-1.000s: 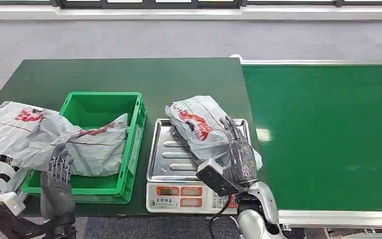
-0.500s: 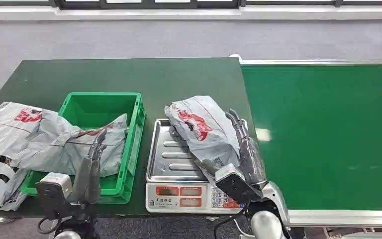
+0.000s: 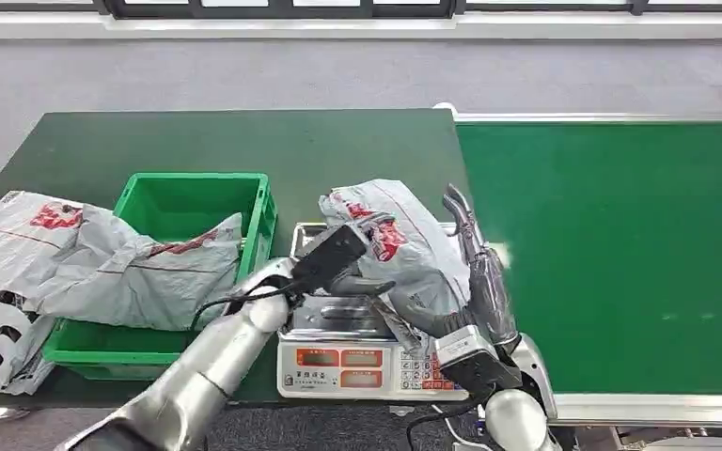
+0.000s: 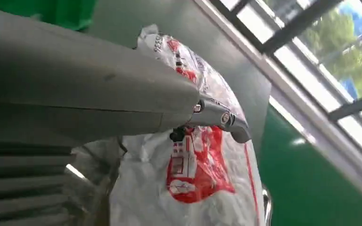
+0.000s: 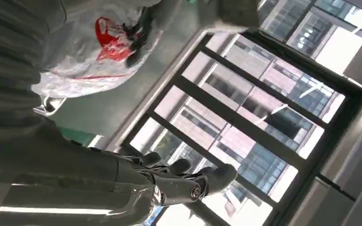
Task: Moved the parcel from conveyor to table for the left to box.
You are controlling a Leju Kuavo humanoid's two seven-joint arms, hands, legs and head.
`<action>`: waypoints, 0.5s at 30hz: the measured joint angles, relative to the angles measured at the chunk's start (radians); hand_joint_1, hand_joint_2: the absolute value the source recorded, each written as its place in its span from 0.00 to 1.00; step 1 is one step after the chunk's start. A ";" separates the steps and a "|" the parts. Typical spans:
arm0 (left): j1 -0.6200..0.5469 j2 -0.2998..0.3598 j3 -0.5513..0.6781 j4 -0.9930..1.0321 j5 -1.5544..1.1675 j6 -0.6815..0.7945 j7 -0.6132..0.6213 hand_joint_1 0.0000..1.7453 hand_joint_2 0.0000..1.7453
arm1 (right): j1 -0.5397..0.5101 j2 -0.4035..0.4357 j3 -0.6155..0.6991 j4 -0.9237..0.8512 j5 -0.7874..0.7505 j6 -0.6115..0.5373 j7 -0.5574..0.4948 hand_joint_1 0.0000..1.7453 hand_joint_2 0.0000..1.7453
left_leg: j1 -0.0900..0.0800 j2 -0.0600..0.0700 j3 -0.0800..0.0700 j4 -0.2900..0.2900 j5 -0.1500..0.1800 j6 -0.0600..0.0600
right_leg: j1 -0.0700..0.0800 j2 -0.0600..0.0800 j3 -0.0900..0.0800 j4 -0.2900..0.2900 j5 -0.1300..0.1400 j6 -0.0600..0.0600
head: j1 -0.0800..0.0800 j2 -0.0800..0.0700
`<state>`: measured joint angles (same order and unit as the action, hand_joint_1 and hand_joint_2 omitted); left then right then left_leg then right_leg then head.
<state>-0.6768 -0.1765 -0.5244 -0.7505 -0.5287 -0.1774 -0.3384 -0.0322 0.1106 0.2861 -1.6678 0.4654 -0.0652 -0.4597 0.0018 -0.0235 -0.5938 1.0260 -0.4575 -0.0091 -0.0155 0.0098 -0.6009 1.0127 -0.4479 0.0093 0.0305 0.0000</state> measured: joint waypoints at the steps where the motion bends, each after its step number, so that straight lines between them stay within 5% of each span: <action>1: -0.024 -0.010 -0.016 0.031 -0.007 -0.001 0.006 0.00 1.00 | -0.003 0.000 0.000 0.002 -0.007 0.000 -0.001 0.00 1.00 | 0.000 0.000 0.000 0.000 0.000 0.000 | 0.000 0.000 0.000 0.000 0.000 0.000 | 0.000 0.000; 15: -0.140 -0.086 -0.116 0.223 -0.028 0.001 0.029 0.00 1.00 | -0.020 -0.010 0.003 0.020 -0.017 -0.001 -0.005 0.00 1.00 | 0.000 0.000 -0.002 -0.001 0.000 0.000 | 0.001 -0.001 -0.002 0.000 0.000 0.000 | 0.000 0.000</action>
<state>-0.8167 -0.2625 -0.6409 -0.5276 -0.5566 -0.1762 -0.3094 -0.0526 0.1011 0.2892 -1.6480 0.4482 -0.0660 -0.4646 0.0023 -0.0236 -0.5956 1.0253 -0.4574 -0.0094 -0.0150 0.0092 -0.6025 1.0128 -0.4483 0.0090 0.0305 0.0000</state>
